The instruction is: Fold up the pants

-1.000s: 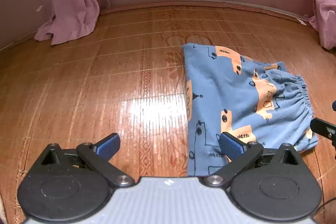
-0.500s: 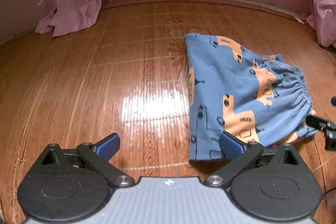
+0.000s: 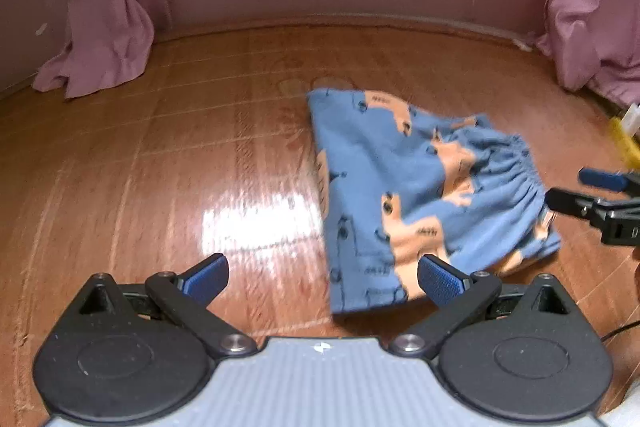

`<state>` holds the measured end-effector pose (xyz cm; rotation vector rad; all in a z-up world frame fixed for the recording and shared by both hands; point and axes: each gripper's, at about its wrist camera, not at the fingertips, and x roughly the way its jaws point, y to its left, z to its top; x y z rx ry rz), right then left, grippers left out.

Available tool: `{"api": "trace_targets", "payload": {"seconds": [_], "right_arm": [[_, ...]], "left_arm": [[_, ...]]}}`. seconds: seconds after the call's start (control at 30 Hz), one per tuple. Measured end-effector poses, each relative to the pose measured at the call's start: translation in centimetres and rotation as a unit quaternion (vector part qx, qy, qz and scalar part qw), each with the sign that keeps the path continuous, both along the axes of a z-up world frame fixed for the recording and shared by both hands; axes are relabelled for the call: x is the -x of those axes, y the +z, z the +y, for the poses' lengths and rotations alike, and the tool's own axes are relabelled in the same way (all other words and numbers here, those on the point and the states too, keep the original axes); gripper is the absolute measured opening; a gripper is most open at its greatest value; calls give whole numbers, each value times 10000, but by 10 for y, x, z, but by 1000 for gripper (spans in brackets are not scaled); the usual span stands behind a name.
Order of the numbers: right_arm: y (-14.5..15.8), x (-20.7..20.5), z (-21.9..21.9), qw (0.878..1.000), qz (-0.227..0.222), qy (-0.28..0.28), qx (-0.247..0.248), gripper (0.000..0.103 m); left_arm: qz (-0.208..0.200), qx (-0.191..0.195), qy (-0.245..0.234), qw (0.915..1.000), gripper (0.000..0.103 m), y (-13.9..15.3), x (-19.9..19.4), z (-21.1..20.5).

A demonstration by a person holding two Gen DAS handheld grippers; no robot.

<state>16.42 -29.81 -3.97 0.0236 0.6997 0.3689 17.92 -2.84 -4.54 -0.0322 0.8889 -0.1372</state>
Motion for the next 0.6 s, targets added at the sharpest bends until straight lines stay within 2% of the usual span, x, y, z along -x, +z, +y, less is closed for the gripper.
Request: {"api": "trace_targets", "payload": {"seconds": [0.13, 0.23, 0.37, 0.43, 0.5, 0.6], "right_arm": [[-5, -5, -3, 9997, 87, -8, -249, 102], [-6, -15, -1, 9989, 59, 236, -409, 102], [-8, -46, 5, 9952, 11, 828, -528, 102], [-12, -62, 8, 9940, -49, 1003, -426, 102], [-17, -77, 11, 9941, -69, 1028, -334, 101], [-23, -93, 8, 9947, -24, 795, -650, 93]], "left_arm": [[129, 510, 97, 9986, 101, -6, -9, 7], [174, 872, 130, 9960, 99, -9, -12, 12], [134, 886, 12, 9960, 97, -12, -15, 9], [140, 865, 5, 9962, 95, -14, -16, 8], [207, 1003, 15, 9947, 90, -17, -17, 9], [286, 1215, 56, 9922, 81, -19, -16, 12]]}}
